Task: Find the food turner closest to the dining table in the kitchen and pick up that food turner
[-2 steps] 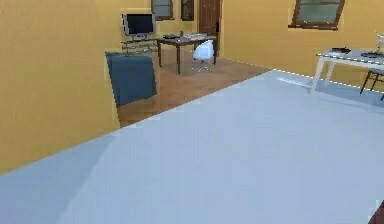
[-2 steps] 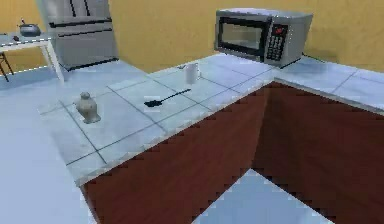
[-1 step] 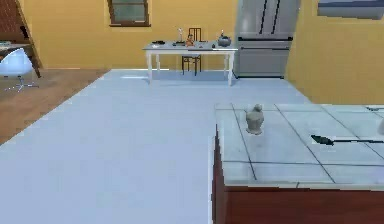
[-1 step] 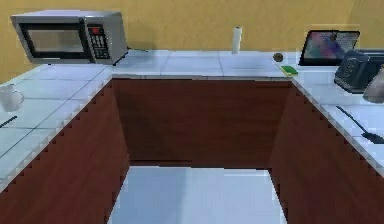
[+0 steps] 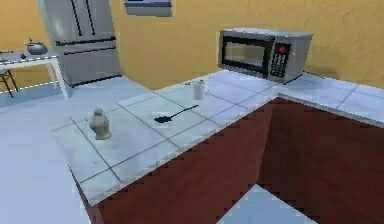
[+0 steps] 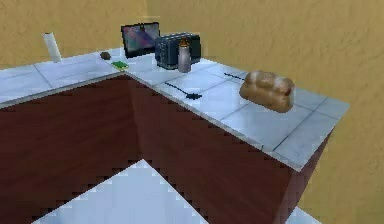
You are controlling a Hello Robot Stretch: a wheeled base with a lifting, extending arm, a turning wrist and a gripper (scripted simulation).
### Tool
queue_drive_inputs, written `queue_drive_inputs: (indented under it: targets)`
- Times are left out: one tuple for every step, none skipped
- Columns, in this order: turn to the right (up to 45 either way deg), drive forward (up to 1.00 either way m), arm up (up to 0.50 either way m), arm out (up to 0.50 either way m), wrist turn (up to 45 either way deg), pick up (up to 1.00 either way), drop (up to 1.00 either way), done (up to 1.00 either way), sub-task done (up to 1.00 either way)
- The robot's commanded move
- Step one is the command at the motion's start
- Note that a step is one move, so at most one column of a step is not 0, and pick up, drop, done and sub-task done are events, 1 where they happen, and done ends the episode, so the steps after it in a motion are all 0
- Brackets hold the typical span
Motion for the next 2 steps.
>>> queue_drive_inputs:
  targets:
    - [0.0,0.40,0.00,0.00,0.0,0.00,0.00,0.00,0.00]
    - [-45.0,0.00,0.00,0.00,0.0,0.00,0.00,0.00,0.00]
